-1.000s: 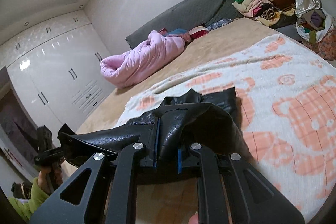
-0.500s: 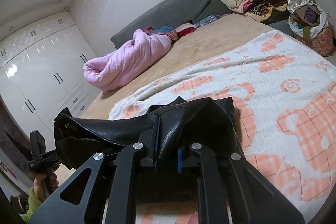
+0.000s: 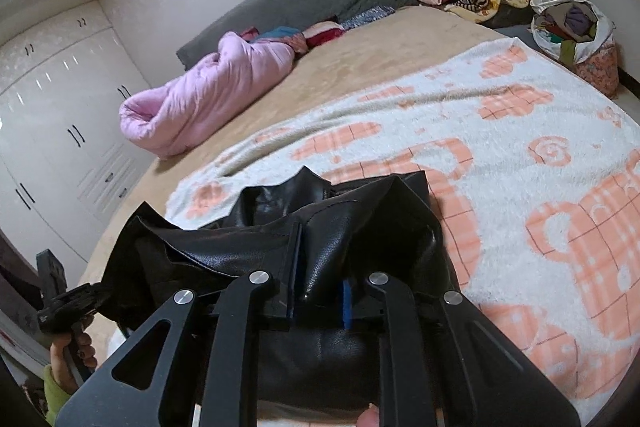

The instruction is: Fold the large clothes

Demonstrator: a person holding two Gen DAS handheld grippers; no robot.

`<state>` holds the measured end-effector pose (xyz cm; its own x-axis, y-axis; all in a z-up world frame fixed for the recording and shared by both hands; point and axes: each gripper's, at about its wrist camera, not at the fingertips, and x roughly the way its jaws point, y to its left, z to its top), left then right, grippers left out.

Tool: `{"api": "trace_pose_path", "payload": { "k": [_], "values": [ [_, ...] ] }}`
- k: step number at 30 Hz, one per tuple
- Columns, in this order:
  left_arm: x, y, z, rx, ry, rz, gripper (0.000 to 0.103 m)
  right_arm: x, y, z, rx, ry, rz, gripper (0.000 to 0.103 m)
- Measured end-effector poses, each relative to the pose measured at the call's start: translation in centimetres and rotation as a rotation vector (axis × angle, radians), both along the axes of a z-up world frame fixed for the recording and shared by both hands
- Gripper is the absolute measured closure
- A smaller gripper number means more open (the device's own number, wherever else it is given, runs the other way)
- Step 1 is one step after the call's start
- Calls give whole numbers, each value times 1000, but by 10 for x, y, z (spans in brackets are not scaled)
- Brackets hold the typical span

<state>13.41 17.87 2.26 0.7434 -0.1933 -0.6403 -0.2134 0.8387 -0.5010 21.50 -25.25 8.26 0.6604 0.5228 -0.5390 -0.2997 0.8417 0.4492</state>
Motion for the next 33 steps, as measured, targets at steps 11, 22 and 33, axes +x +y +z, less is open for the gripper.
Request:
{"api": "trace_pose_path", "payload": {
  "k": [11, 22, 33],
  "values": [
    [8, 2, -15, 3, -7, -26, 87, 13, 10, -23, -62, 42, -32, 81],
    [13, 3, -21, 4, 1, -48, 77, 26, 6, -32, -57, 63, -106, 57],
    [-14, 15, 9, 113, -114, 24, 49, 16, 0, -11, -87, -70, -92, 29]
  ]
}}
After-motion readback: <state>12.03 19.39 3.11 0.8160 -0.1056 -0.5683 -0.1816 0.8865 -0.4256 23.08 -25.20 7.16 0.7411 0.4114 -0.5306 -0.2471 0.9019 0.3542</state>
